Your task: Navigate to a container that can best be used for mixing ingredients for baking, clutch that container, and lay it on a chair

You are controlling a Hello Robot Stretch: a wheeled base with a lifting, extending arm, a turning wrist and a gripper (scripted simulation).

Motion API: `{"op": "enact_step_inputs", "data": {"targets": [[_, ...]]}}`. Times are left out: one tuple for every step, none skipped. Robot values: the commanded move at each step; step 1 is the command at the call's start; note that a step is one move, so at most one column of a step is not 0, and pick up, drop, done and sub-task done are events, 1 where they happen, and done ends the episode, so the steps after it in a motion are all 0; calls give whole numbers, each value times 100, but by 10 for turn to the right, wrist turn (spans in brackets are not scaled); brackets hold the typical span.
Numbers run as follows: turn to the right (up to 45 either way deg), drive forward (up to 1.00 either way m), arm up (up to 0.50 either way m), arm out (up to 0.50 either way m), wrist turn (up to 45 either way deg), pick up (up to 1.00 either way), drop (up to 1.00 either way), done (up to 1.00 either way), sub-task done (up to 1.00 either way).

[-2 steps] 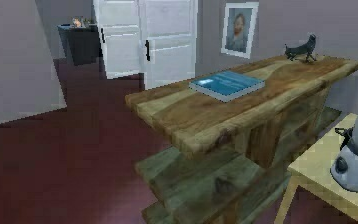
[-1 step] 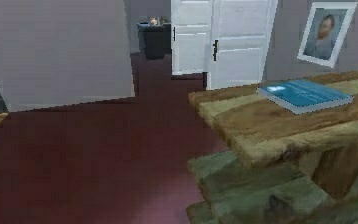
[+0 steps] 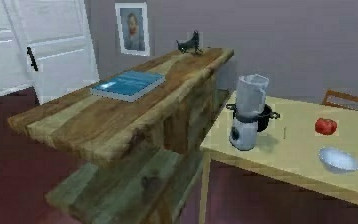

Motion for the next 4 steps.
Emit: {"op": "enact_step_inputs", "data": {"targets": [[300,0,0,0,0,0,0,0,0],[0,65,0,0,0,0,0,0,0],[-450,0,0,0,0,0,0,0,0],[-90,0,0,0,0,0,0,0,0]]}}
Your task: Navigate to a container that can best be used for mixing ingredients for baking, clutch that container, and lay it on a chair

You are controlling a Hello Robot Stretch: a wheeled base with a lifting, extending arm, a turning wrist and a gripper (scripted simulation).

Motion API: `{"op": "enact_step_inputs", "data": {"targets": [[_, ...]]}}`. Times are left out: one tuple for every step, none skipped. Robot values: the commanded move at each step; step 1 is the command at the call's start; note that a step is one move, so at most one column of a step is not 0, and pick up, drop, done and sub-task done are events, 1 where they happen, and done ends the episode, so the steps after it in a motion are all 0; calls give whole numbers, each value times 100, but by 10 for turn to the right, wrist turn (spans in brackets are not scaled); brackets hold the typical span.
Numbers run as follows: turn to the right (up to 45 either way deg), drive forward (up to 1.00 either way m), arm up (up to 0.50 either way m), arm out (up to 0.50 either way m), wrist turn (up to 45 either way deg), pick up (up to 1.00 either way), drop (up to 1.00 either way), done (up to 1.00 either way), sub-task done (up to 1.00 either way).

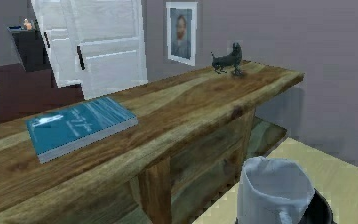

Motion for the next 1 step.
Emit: {"op": "enact_step_inputs", "data": {"targets": [[0,0,50,0,0,0,0,0,0]]}}
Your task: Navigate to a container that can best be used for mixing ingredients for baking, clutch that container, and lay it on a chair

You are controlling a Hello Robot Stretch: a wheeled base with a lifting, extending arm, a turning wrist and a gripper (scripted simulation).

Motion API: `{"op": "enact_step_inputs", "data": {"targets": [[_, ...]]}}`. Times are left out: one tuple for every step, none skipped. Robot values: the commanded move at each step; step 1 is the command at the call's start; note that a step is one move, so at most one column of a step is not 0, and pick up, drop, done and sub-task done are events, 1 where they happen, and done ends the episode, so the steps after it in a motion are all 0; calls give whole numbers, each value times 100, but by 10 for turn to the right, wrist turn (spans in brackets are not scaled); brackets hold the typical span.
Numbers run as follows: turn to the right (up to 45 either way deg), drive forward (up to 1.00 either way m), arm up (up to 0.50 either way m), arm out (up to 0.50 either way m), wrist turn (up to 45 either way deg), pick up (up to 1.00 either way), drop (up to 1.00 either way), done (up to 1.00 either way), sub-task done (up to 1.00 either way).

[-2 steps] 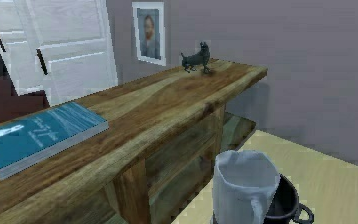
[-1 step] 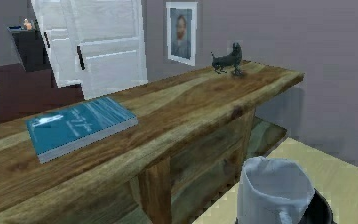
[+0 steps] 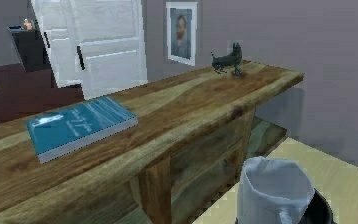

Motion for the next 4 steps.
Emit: {"op": "enact_step_inputs", "data": {"targets": [[0,0,38,0,0,0,0,0,0],[0,0,0,6,0,0,0,0,0],[0,0,0,0,450,0,0,0,0],[0,0,0,0,450,0,0,0,0]]}}
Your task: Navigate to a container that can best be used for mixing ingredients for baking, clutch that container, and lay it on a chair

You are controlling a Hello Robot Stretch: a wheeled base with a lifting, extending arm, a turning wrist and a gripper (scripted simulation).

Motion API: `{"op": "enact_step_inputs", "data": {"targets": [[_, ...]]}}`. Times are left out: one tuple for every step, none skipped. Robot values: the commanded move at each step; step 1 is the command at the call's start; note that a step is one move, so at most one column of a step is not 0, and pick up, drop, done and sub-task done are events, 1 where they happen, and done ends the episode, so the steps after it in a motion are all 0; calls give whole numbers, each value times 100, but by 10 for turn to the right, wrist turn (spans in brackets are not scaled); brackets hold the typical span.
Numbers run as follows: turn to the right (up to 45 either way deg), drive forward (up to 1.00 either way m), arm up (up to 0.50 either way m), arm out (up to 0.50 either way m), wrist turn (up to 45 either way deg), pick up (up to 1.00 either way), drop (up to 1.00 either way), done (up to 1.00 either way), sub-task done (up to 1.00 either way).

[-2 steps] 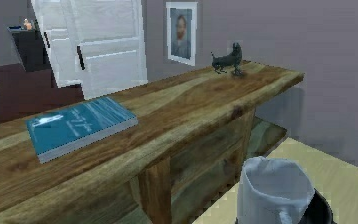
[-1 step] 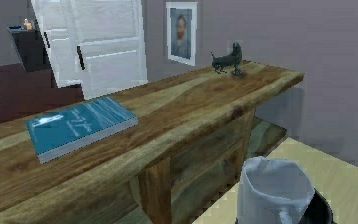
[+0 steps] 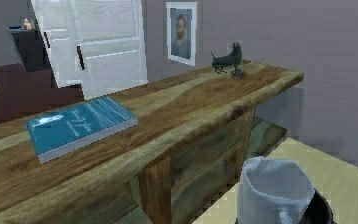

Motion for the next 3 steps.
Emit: {"op": "enact_step_inputs", "data": {"targets": [[0,0,0,0,450,0,0,0,0],[0,0,0,0,360,0,0,0,0],[0,0,-28,0,0,0,0,0,0]]}}
